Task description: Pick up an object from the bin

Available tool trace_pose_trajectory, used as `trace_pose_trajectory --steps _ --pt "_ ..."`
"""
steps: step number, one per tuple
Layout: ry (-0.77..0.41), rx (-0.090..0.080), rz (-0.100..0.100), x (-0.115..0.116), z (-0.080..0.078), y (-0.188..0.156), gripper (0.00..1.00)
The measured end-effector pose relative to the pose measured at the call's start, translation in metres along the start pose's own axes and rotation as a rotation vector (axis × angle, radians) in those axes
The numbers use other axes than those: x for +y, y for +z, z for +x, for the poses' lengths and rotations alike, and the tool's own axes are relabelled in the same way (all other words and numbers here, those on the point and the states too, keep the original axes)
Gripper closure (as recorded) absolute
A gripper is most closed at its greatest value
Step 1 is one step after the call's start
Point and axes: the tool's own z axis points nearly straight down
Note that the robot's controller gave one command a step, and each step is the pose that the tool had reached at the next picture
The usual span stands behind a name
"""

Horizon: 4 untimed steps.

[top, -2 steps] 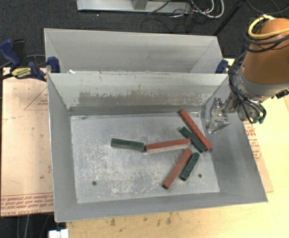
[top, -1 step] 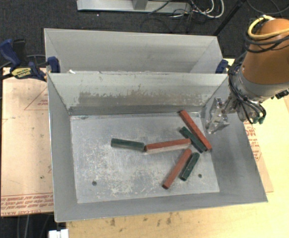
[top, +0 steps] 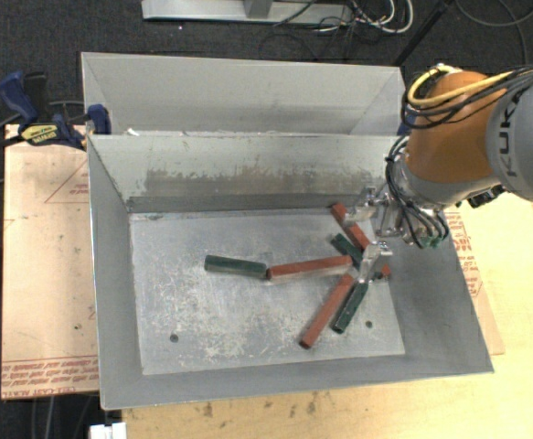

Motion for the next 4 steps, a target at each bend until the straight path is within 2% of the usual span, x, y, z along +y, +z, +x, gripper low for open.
trace_pose_trajectory --steps 1,2,3,4 --pt "0.0 -0.001 0.001 0.0 0.0 -0.001 0.0" --pt "0.077 -0.021 0.0 -0.019 -0.013 0.065 1.0" --pt "0.077 -0.021 0.0 -0.019 -0.013 0.065 1.0" --pt "0.09 0.005 0.0 -0.019 -0.008 0.032 1.0"
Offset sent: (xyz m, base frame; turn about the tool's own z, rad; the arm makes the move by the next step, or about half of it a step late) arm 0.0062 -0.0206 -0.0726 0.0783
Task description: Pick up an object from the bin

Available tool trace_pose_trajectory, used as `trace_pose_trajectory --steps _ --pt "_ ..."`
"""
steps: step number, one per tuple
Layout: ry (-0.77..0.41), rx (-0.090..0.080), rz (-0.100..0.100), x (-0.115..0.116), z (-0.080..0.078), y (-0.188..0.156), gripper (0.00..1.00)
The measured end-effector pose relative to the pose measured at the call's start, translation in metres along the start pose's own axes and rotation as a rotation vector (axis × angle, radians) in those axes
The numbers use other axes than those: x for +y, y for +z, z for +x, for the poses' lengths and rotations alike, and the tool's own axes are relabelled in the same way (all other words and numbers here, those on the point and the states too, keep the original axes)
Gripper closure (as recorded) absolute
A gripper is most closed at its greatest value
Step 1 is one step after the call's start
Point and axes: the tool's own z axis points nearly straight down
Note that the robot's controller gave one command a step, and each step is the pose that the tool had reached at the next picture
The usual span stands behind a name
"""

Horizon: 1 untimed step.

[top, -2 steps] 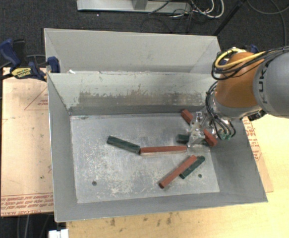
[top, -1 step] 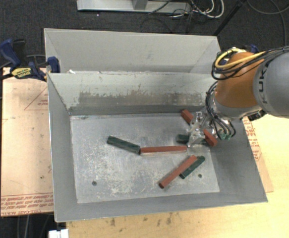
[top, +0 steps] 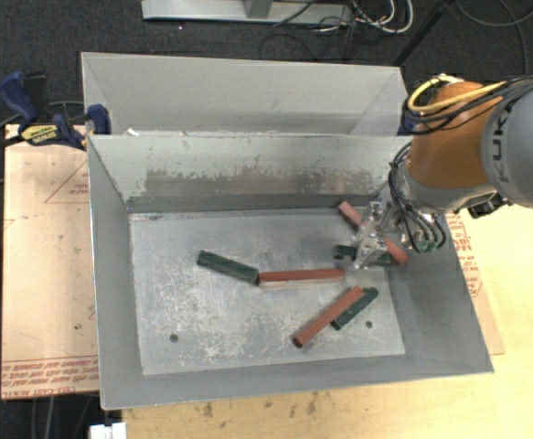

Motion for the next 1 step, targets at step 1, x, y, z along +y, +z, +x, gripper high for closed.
trace_pose_trajectory --steps 1 --pt "-0.006 -0.008 0.001 0.0081 0.0056 -0.1349 1.0"
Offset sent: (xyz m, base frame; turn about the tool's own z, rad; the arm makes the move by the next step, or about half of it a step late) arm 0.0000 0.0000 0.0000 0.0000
